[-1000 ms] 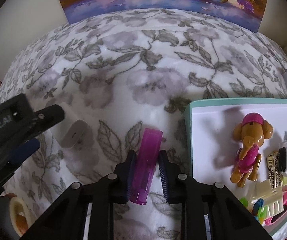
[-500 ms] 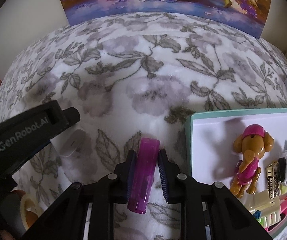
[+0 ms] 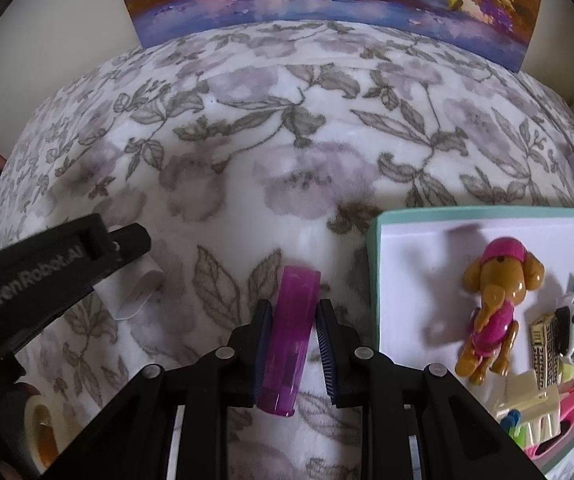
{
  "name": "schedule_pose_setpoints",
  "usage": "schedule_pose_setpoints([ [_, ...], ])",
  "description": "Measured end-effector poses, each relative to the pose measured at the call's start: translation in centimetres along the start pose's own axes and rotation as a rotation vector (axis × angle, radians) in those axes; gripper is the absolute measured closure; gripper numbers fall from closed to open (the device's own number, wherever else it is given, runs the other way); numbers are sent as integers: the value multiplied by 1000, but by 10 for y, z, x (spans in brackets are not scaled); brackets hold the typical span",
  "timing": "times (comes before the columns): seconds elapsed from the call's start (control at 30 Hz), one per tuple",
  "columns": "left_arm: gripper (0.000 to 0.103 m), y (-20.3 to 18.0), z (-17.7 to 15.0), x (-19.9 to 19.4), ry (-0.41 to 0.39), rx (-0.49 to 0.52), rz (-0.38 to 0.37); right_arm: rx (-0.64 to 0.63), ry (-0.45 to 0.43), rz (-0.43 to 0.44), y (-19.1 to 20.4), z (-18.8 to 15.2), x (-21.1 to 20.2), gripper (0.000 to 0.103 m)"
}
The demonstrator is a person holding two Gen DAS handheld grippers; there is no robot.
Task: Organize rigid objects
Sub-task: 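Grasp the white charger plug with the left tool while the right tool lifts the purple tube, then carry the plug with the left tool while the right tool carries the tube over the tray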
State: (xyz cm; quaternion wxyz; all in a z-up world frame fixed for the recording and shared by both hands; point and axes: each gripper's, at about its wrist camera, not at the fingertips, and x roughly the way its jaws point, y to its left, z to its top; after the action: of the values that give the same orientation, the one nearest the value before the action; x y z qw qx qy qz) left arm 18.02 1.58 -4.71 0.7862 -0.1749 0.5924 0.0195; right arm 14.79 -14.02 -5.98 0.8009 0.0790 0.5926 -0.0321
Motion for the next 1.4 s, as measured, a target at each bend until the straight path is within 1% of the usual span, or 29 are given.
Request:
schedule_pose_setpoints([
  [0.23, 55, 3, -11, -26, -26, 12, -8, -6, -10, 1, -5, -16, -21, 77],
  [0.5, 55, 2, -21, -59, -75, 30, -17, 12, -37, 28, -13, -31, -54, 77],
  [0.57, 55, 2, -23, -69, -89, 31, -31, 17, -51, 40, -13, -36, -64, 77],
  [0.67, 55, -1, -27, -85, -121, 45, -38, 21, -69, 50, -12, -31, -74, 77],
  [0.87, 55, -8, -40, -114, -182, 75, -62, 48, -114, 67, -19, -43, -105, 77],
  [0.97, 55, -11, -50, -124, -200, 92, -74, 57, -142, 58, -23, -50, -120, 77],
  [1.1, 55, -15, -60, -130, -204, 117, -84, 63, -169, 40, -30, -58, -134, 77],
  [1.3, 55, -23, -71, -137, -215, 150, -89, 93, -179, 50, -45, -67, -145, 77],
  [1.4, 55, -26, -75, -139, -216, 163, -91, 115, -178, 71, -53, -69, -148, 77],
])
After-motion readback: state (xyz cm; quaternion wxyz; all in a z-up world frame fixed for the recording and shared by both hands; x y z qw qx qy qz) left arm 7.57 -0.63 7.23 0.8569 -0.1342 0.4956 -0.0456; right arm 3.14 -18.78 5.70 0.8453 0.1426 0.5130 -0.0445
